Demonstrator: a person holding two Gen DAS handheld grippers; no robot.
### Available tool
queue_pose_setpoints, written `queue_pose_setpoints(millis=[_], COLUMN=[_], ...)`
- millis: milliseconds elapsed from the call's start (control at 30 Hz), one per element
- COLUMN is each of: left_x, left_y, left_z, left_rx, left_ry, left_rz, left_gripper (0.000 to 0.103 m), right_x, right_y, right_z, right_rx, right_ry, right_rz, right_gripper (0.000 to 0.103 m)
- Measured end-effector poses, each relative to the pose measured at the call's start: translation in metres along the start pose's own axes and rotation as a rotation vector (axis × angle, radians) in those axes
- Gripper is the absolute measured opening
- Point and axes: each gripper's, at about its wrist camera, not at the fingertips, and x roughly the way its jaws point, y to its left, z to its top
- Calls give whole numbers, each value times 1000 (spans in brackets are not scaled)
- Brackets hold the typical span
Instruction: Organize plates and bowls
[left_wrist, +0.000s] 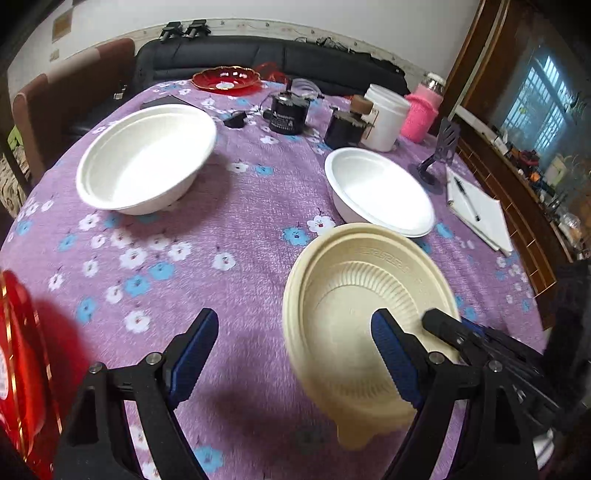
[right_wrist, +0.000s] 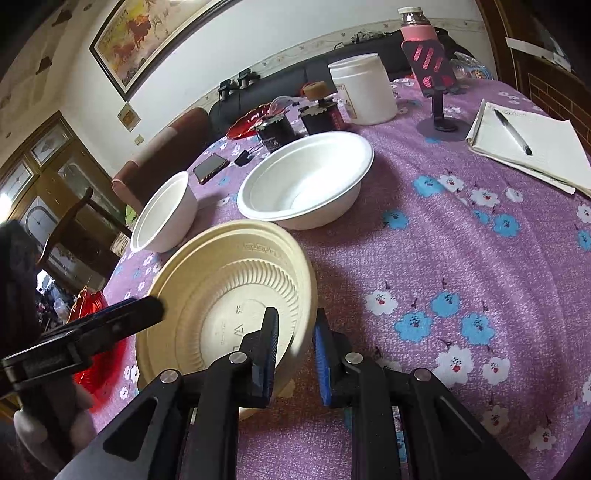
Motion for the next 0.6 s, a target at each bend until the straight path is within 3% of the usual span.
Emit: queue_pose_setpoints(millis=[133,400,600], left_x=[18,38,33], left_y=[-4,-5,-1], left_z=[2,2,-2], left_rx=[10,-13,-23], left_ry=[44,81,67], left_rz=[2,-6,-4], left_gripper=[72,26,22], right_x=[1,2,2], right_y=[3,8,16], right_z=[-1,-3,-6], right_rx=[-9,-27,-55], right_ry=[11,14,12], right_rz=[-4,2,0], right_gripper=[20,21,21])
